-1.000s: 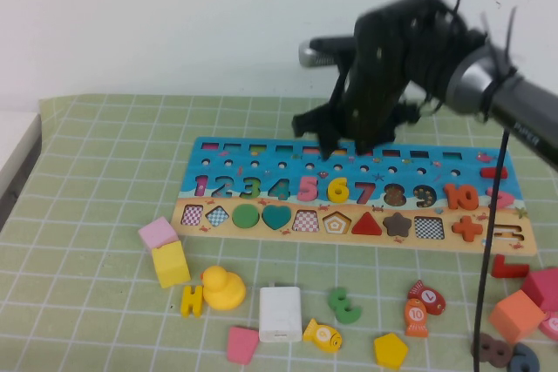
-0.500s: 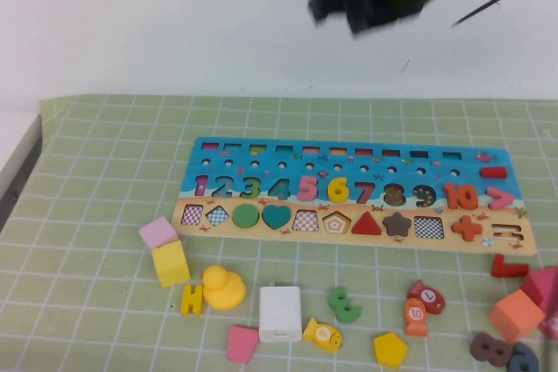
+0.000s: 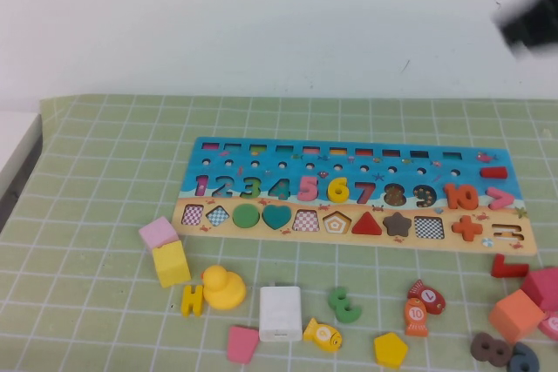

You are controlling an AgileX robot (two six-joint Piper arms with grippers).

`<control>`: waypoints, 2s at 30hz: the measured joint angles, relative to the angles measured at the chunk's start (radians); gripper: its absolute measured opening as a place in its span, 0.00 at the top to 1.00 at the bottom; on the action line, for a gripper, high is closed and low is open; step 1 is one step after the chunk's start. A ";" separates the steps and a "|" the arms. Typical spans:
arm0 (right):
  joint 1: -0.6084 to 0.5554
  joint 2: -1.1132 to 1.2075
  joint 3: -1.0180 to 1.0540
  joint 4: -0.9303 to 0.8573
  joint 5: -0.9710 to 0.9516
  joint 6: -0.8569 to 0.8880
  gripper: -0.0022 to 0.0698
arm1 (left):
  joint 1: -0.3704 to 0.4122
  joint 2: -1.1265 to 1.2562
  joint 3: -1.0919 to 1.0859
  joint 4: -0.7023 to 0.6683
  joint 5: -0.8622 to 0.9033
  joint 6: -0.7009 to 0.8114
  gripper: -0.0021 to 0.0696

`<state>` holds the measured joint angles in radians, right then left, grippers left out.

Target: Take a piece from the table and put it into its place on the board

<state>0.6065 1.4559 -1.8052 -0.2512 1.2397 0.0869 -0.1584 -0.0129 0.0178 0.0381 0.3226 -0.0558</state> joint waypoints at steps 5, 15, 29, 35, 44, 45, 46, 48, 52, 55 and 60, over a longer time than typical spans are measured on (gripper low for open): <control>0.000 -0.209 0.300 -0.003 -0.034 0.012 0.97 | 0.000 0.000 0.000 0.000 0.000 0.000 0.97; 0.000 -0.643 0.897 -0.005 -0.346 0.091 0.97 | 0.000 0.000 0.000 0.000 0.000 0.000 0.97; 0.000 -1.003 1.229 -0.005 -0.426 0.111 0.97 | 0.000 0.000 0.000 0.000 0.000 0.000 0.97; 0.000 -1.003 1.231 -0.003 -0.414 0.112 0.97 | 0.000 0.000 0.000 0.000 0.000 0.000 0.97; -0.298 -1.096 1.324 -0.017 -0.513 0.097 0.97 | 0.000 0.000 0.000 0.000 0.000 0.000 0.97; -0.345 -1.114 1.359 -0.017 -0.566 0.091 0.97 | 0.000 0.000 0.000 0.000 0.000 0.000 0.97; -0.403 -1.145 1.410 -0.017 -0.629 0.088 0.97 | 0.000 0.000 0.000 0.000 0.000 0.000 0.97; -0.501 -1.200 1.508 -0.013 -0.759 0.091 0.97 | 0.000 0.000 0.000 0.000 0.000 0.000 0.97; -0.650 -1.326 1.694 -0.006 -1.019 0.104 0.97 | 0.000 0.000 0.000 0.000 0.000 0.000 0.97; -0.674 -1.408 1.788 -0.006 -1.144 0.106 0.97 | 0.000 0.000 0.000 0.000 0.000 0.000 0.97; -0.678 -1.464 1.832 -0.006 -1.188 0.115 0.97 | 0.000 0.000 0.000 0.000 0.000 0.000 0.97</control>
<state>-0.0713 -0.0083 0.0267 -0.2577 0.0513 0.2017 -0.1584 -0.0129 0.0178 0.0381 0.3226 -0.0558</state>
